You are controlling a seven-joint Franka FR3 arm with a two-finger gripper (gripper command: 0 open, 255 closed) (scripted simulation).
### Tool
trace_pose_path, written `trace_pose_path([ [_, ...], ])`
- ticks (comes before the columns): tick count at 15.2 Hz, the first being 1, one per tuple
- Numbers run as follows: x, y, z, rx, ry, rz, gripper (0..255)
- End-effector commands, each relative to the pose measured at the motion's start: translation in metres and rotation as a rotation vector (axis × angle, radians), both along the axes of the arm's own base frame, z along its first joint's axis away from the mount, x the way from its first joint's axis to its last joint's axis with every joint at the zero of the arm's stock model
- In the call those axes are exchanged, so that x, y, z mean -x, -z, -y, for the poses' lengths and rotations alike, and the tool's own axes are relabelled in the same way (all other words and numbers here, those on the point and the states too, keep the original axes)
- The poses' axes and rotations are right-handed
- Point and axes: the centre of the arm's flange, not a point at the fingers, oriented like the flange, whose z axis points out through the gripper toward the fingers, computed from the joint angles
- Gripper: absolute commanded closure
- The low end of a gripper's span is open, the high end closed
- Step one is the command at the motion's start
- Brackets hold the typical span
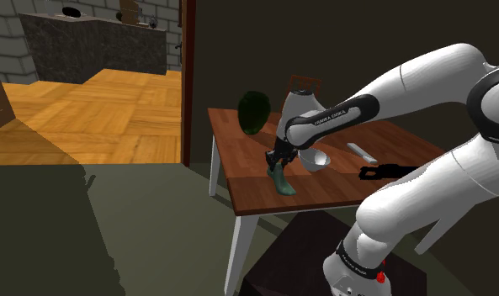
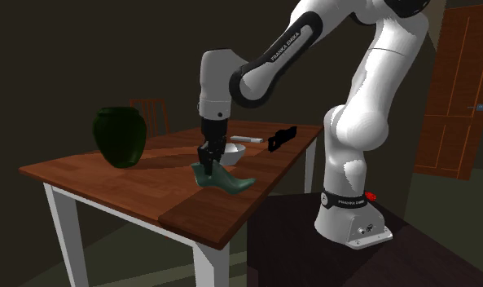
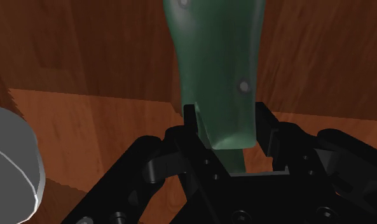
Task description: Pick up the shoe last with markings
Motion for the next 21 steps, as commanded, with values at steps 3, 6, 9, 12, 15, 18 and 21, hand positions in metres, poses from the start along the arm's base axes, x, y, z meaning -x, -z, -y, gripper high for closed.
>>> trace_pose_path([
  [3,0.0,0.0,0.0,0.0,0.0,0.0,255],
  [6,0.0,0.0,0.0,0.0,0.0,0.0,255],
  [9,0.0,-0.004,0.0,0.0,0.0,0.0,255],
  [12,0.0,-0.02,0.0,0.0,0.0,0.0,255],
  [15,0.0,-0.036,0.0,0.0,0.0,0.0,255],
  [18,0.0,-0.052,0.0,0.0,0.0,0.0,255],
  [21,0.0,-0.068,0.0,0.0,0.0,0.0,255],
])
